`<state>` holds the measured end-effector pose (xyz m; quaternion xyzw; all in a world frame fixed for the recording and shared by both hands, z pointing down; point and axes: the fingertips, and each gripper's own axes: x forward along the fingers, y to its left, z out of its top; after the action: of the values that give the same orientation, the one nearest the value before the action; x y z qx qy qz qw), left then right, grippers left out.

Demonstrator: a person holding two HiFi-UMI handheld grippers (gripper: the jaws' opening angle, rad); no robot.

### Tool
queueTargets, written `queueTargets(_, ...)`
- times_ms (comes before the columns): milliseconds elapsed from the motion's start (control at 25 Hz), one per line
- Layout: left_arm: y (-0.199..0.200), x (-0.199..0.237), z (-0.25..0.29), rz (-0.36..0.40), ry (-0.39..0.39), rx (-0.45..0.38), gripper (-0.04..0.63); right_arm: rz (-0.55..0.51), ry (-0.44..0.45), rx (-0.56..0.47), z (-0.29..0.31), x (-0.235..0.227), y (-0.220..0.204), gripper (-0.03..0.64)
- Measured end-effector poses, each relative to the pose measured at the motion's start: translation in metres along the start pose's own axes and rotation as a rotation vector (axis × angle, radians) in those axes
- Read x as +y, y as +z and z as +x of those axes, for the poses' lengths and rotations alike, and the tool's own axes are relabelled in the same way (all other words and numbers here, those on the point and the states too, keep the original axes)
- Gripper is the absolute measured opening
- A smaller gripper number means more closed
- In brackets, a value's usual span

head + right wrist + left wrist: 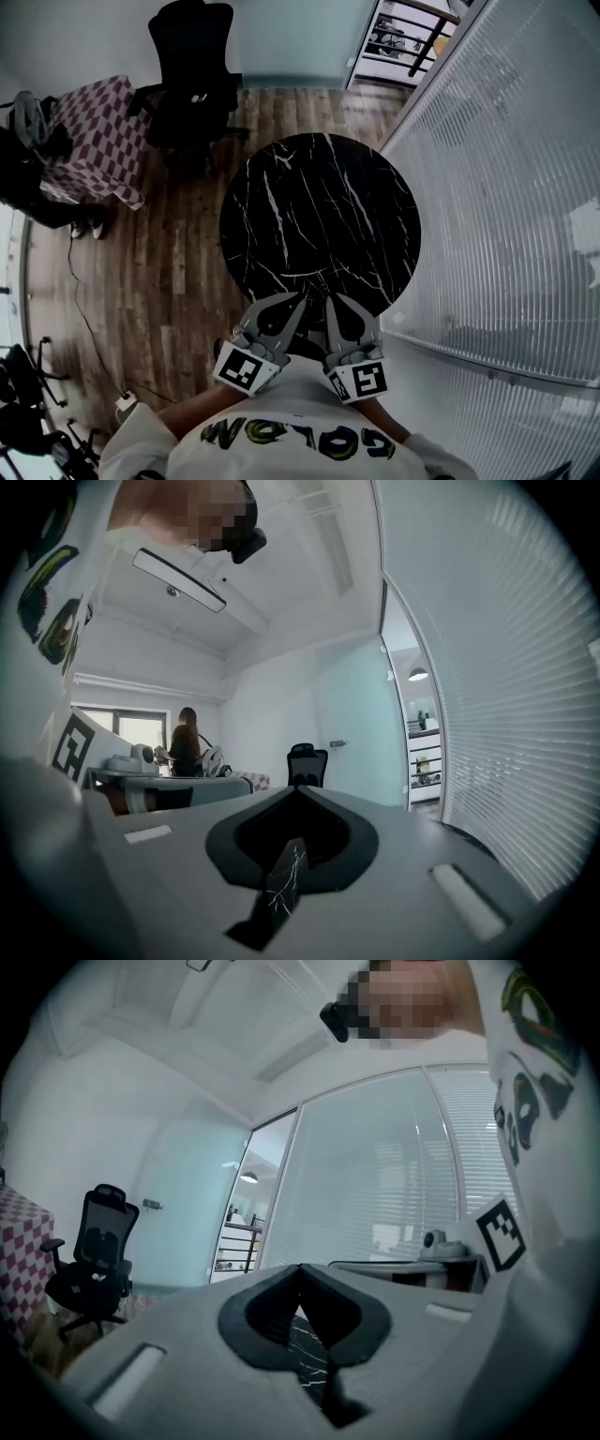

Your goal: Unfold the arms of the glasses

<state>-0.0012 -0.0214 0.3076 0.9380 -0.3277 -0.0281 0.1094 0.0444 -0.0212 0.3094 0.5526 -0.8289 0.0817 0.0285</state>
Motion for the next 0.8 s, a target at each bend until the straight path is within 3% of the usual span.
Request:
queueTargets(240, -0.047, -0.003, 0.002, -0.048, -0.005, 0.102, 0.005, 0.044, -0.012, 0.088, -0.008, -0.011, -0.041, 0.002)
queueTargets(560, -0.068, -0.006, 0.012, 0.006, -0.04, 0.148, 0.005, 0.02, -0.006, 0.145, -0.005, -0.024, -0.066, 0.003)
queueTargets(800, -0.114, -0.002, 0.017, 0.035, -0.068, 0.262, 0.02, -0.05, 0.02, 0.288, 0.004, -0.033, -0.117, 0.003)
